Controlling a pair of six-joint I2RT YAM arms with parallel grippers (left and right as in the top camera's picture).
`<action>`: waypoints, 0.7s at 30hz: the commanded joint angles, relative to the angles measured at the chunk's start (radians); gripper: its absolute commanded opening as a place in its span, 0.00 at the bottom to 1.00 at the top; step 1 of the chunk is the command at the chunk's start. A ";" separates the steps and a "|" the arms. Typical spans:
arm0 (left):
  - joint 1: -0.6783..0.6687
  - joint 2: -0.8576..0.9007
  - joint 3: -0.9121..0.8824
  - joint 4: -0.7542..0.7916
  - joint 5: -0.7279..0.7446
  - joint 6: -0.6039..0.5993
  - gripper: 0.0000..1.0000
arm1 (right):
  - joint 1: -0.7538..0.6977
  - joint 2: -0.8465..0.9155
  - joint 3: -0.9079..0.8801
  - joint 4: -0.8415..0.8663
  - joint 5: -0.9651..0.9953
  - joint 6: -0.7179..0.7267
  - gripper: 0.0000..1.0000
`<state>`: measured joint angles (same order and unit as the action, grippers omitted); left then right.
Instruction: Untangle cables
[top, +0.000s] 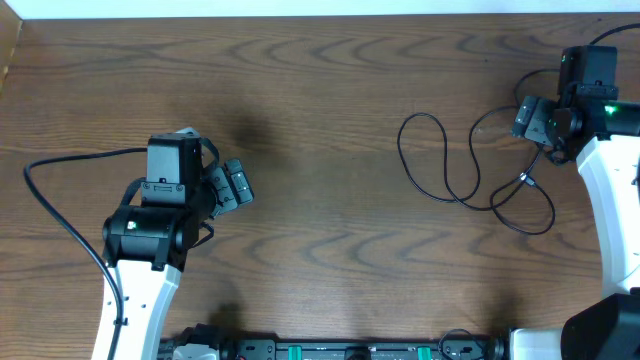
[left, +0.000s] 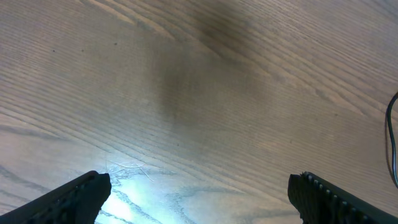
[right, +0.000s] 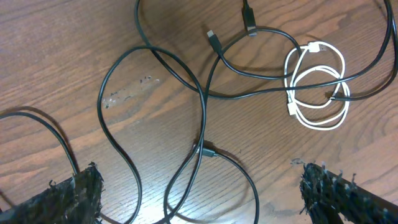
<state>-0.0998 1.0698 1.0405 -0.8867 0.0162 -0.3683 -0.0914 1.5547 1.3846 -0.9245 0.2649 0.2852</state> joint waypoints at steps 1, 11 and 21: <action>0.005 0.002 0.007 -0.003 -0.018 0.009 0.98 | 0.002 -0.032 -0.007 -0.004 0.005 0.010 0.99; 0.005 0.002 0.007 -0.003 -0.018 0.009 0.98 | 0.002 -0.093 -0.007 -0.004 0.005 0.010 0.99; 0.005 0.002 0.007 -0.003 -0.018 0.009 0.98 | 0.032 -0.215 -0.007 -0.004 0.005 0.010 0.99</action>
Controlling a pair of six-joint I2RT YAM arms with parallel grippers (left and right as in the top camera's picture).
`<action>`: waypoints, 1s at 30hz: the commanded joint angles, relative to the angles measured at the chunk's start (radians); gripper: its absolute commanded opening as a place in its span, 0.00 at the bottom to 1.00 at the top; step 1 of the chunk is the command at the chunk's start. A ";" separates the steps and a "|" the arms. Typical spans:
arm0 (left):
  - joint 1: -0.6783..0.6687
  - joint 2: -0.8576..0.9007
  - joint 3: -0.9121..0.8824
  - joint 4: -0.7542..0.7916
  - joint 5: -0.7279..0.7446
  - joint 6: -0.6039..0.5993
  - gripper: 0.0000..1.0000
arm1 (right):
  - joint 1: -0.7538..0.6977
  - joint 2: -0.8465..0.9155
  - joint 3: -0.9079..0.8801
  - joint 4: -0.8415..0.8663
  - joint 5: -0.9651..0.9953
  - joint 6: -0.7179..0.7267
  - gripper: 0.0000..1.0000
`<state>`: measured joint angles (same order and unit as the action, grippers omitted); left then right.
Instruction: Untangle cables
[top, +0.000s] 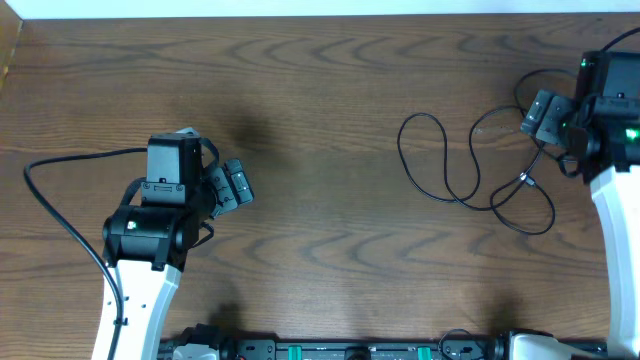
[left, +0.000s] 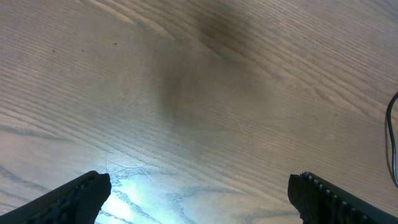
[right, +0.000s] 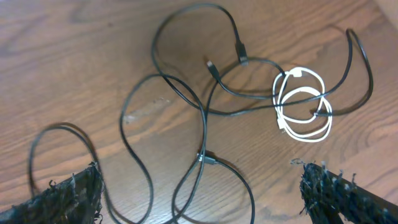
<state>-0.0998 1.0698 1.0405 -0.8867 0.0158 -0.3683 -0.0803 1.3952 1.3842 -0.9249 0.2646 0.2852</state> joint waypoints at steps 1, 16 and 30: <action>0.005 0.002 0.007 -0.003 -0.017 0.009 0.98 | 0.029 -0.072 -0.006 -0.004 0.005 0.010 0.99; 0.005 0.002 0.007 -0.003 -0.017 0.009 0.98 | 0.156 -0.322 -0.006 -0.024 0.005 0.010 0.99; 0.005 0.002 0.007 -0.003 -0.017 0.009 0.98 | 0.157 -0.307 -0.044 -0.192 0.005 0.010 0.99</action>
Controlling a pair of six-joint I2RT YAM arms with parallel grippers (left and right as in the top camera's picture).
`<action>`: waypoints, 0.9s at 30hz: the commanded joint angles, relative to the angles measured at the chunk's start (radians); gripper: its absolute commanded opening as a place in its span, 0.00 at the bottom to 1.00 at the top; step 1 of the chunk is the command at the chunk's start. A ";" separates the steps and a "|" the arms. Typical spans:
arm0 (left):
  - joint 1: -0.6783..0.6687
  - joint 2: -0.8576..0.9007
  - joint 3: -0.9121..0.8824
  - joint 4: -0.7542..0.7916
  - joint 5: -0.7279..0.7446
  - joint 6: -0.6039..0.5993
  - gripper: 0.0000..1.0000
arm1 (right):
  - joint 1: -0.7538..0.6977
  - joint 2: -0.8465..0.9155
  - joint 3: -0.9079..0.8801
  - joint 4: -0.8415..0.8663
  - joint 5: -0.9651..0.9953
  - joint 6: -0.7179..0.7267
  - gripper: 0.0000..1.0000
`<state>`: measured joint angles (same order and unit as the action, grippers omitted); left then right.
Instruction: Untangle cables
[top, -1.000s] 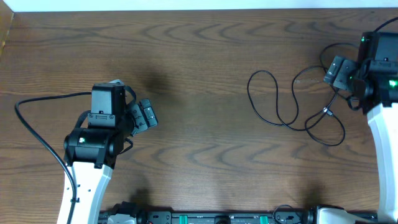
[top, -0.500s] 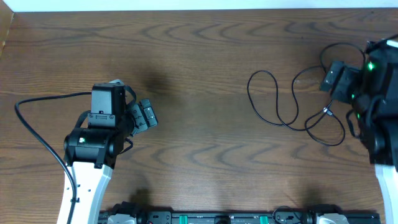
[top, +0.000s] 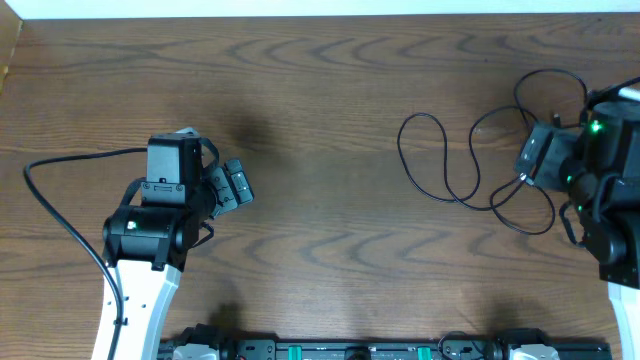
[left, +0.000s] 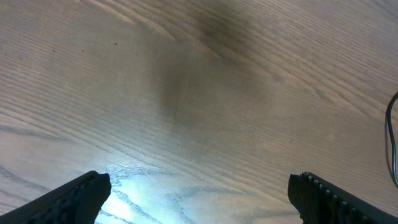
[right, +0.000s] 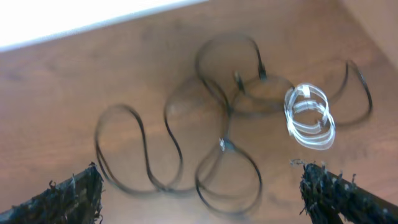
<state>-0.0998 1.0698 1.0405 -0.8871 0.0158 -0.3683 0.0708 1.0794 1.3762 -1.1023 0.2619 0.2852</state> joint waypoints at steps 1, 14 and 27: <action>0.005 0.002 0.007 -0.003 -0.017 0.009 0.98 | 0.006 0.000 -0.061 -0.005 0.008 0.010 0.99; 0.005 0.002 0.007 -0.002 -0.017 0.009 0.98 | 0.016 -0.224 -0.594 0.422 0.008 0.010 0.99; 0.005 0.002 0.007 -0.003 -0.017 0.009 0.98 | 0.016 -0.494 -0.799 0.509 0.008 0.010 0.99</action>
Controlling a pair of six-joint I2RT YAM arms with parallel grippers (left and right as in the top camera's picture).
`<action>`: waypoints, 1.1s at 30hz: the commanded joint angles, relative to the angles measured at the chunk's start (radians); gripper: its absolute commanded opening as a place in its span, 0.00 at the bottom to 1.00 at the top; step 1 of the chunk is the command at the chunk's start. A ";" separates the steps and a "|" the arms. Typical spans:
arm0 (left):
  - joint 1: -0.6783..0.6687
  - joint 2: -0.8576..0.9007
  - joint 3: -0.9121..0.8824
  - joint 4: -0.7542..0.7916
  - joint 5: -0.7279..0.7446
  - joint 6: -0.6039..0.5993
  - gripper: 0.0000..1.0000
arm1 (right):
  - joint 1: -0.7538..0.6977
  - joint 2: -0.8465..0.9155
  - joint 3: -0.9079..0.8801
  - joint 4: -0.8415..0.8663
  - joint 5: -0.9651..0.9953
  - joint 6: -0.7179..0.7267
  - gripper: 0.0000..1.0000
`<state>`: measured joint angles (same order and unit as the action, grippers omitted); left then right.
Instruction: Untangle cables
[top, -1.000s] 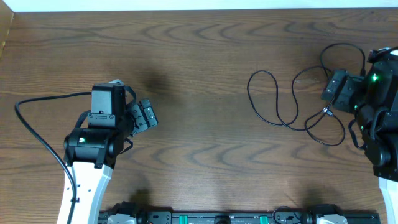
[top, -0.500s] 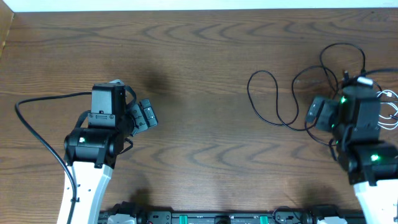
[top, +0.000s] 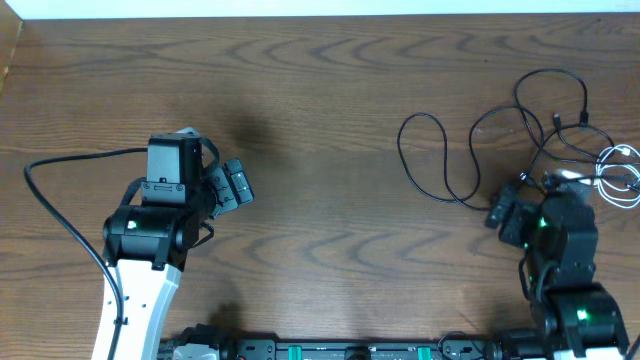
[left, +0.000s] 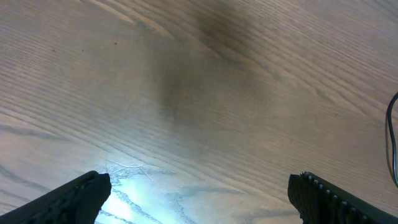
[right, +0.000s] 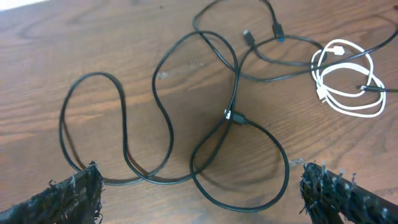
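Observation:
A long black cable (right: 230, 116) lies in several crossing loops on the wooden table (top: 330, 120). One of its loops passes over a small white coiled cable (right: 319, 92) at the far right. Overhead, the black loops (top: 400, 140) sit at the right and the white coil (top: 620, 178) at the right edge. My right gripper (right: 202, 199) is open just in front of the nearest black loop, holding nothing; overhead it (top: 503, 213) is near the front right. My left gripper (top: 238, 185) is open over bare wood at the left.
The left arm's own black lead (top: 60, 215) curves across the table at the far left. A short stretch of black cable (left: 392, 134) shows at the right edge of the left wrist view. The table's back edge (top: 320, 16) runs along the top.
My right arm has moved from the right edge toward the front of the table. Overhead, the white coil it covered now shows. The cables lie as before. The left arm has not moved.
My right gripper was open low over the tangle at the back right. By the following moment its view took in more of the tangle. It then stood farther forward beside the loops, and is now at the front right. No cable has shifted. The left arm stayed put.

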<state>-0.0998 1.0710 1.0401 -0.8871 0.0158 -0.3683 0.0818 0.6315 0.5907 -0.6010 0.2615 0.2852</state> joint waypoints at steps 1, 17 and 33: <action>0.005 0.001 0.007 -0.003 -0.017 0.009 0.98 | 0.005 -0.064 -0.019 0.008 0.008 0.010 0.99; 0.005 0.001 0.007 -0.003 -0.017 0.009 0.98 | 0.004 -0.396 -0.208 0.155 0.008 0.010 0.99; 0.005 0.001 0.007 -0.003 -0.017 0.009 0.98 | 0.004 -0.626 -0.325 0.403 0.008 0.010 0.99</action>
<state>-0.0998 1.0710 1.0401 -0.8871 0.0158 -0.3683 0.0818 0.0143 0.2771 -0.2184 0.2623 0.2855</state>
